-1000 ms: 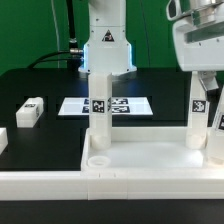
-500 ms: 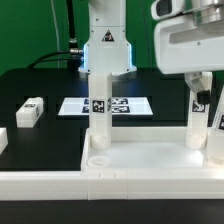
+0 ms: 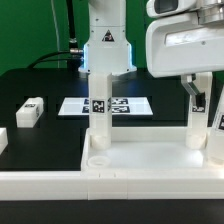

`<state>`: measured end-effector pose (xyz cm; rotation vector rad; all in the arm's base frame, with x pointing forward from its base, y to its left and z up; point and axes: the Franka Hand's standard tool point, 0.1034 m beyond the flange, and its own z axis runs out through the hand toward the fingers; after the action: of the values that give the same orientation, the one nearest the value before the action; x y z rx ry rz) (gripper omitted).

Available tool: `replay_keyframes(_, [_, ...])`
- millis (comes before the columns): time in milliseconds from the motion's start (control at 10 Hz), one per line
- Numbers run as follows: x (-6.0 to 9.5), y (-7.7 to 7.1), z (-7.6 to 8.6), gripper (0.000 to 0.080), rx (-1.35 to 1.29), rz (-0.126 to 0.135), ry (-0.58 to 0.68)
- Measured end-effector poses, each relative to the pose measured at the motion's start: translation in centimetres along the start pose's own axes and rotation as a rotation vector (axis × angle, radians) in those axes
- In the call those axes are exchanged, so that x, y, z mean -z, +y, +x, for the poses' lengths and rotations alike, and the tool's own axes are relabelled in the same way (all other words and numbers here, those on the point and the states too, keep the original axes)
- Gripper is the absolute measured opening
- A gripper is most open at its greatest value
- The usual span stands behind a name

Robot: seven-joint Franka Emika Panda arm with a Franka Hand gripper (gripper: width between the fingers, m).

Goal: Assemble desk

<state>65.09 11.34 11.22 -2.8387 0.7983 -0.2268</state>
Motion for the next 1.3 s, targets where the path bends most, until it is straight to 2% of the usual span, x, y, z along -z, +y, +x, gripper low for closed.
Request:
replay_keyframes(100, [0.0, 0.0, 0.0, 0.0463, -0.056, 0.002, -0.001])
replay_keyframes(200, [-0.1, 0.4, 0.0, 0.0334, -0.158, -0.006, -0.002])
replay_keyframes(500, [-0.1, 0.8, 0.2, 0.0327, -0.371, -0.009, 0.0])
replay_keyframes(700, [-0.1, 1.3, 0.3, 0.0318, -0.697, -0.012, -0.017])
replay_keyframes(800, [-0.2, 1.4, 0.3, 0.0311, -0.886, 0.003, -0.031])
replay_keyframes(1000, [-0.2, 1.9, 0.2, 0.031, -1.177, 0.086, -0.071])
replay_keyframes(1300, [-0.2, 1.8, 0.1, 0.031, -1.177, 0.086, -0.072])
